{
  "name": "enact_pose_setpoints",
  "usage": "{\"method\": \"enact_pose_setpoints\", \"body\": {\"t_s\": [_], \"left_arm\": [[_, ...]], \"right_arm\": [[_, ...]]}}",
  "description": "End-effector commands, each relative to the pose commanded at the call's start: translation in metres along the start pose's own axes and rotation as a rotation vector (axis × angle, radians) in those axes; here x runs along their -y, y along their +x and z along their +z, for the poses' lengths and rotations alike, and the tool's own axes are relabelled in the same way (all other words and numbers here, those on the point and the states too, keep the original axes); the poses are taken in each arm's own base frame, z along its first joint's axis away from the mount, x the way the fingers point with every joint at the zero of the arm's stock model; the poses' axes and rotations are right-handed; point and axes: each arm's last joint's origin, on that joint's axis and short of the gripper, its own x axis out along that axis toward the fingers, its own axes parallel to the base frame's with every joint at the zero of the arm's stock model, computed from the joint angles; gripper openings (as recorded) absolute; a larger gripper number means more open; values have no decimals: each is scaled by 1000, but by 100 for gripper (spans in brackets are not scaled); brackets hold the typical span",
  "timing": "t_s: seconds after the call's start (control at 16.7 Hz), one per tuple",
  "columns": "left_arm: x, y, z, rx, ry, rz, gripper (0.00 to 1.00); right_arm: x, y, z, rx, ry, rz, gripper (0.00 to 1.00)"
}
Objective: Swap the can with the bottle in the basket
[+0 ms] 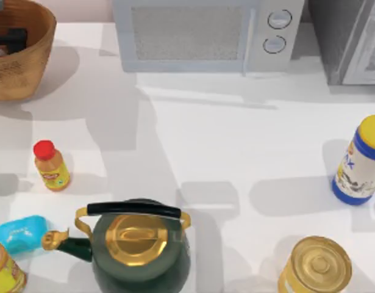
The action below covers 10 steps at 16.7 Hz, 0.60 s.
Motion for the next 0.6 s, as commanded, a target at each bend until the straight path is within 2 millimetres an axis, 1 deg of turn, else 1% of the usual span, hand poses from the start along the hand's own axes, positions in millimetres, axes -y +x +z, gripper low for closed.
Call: {"method": "enact_pose_setpoints", "body": {"t_s": [0.06,0.6], "left_arm": [[0,0,0,0,0,0,100],[0,0,0,0,0,0,32]], "right_arm": [[0,0,0,0,0,0,100],[0,0,0,0,0,0,100]]}}
